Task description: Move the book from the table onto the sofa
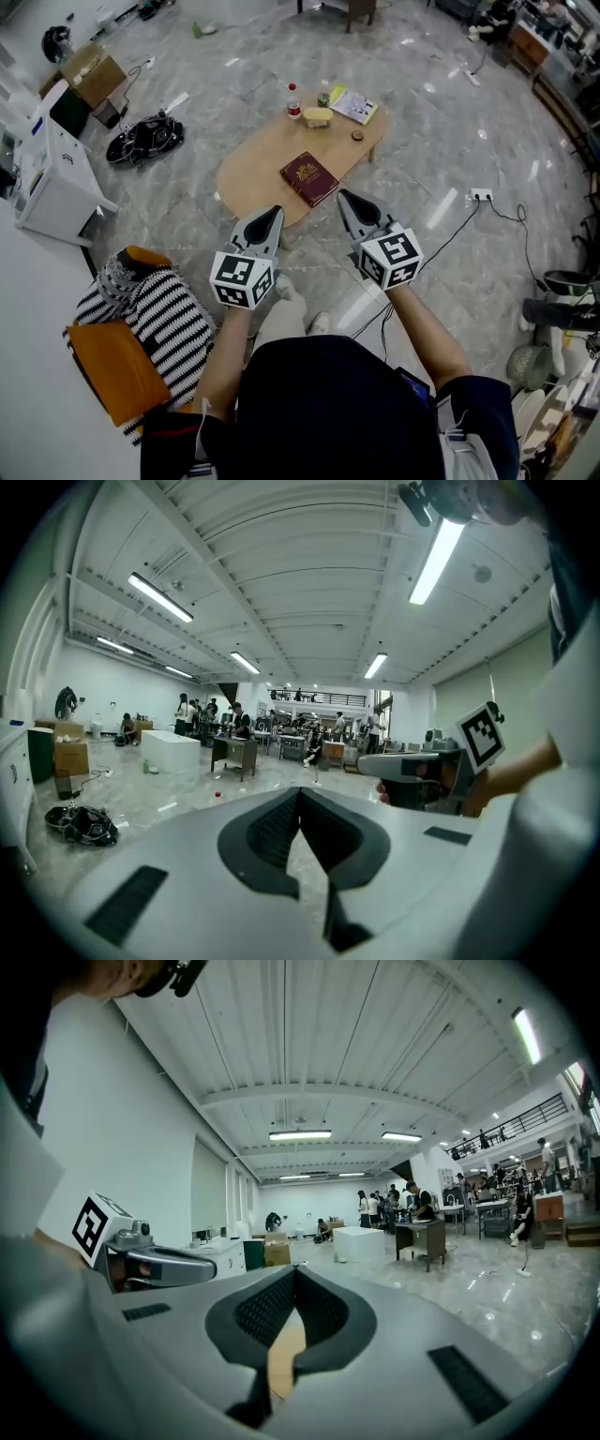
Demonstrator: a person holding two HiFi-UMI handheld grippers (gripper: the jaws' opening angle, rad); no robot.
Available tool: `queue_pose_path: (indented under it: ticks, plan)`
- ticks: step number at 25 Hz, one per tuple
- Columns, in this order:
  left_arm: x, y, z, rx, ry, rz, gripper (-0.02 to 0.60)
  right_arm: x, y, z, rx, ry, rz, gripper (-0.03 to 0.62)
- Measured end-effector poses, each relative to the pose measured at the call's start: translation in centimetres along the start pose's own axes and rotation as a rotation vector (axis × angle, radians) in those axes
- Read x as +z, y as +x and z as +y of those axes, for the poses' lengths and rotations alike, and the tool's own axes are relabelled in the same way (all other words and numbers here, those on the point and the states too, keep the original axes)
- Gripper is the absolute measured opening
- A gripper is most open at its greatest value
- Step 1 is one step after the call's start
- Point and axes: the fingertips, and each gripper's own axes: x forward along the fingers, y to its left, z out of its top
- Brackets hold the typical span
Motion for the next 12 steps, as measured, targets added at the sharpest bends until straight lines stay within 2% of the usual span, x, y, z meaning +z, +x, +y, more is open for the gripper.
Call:
queue_pose_path:
  ticks: [12]
  plan:
    - [-1.0,8.1,8.0,-0.024,-0.074,0.048,0.014,-1.2,9.2,-5.4,-0.045,0.02,0.08,0.012]
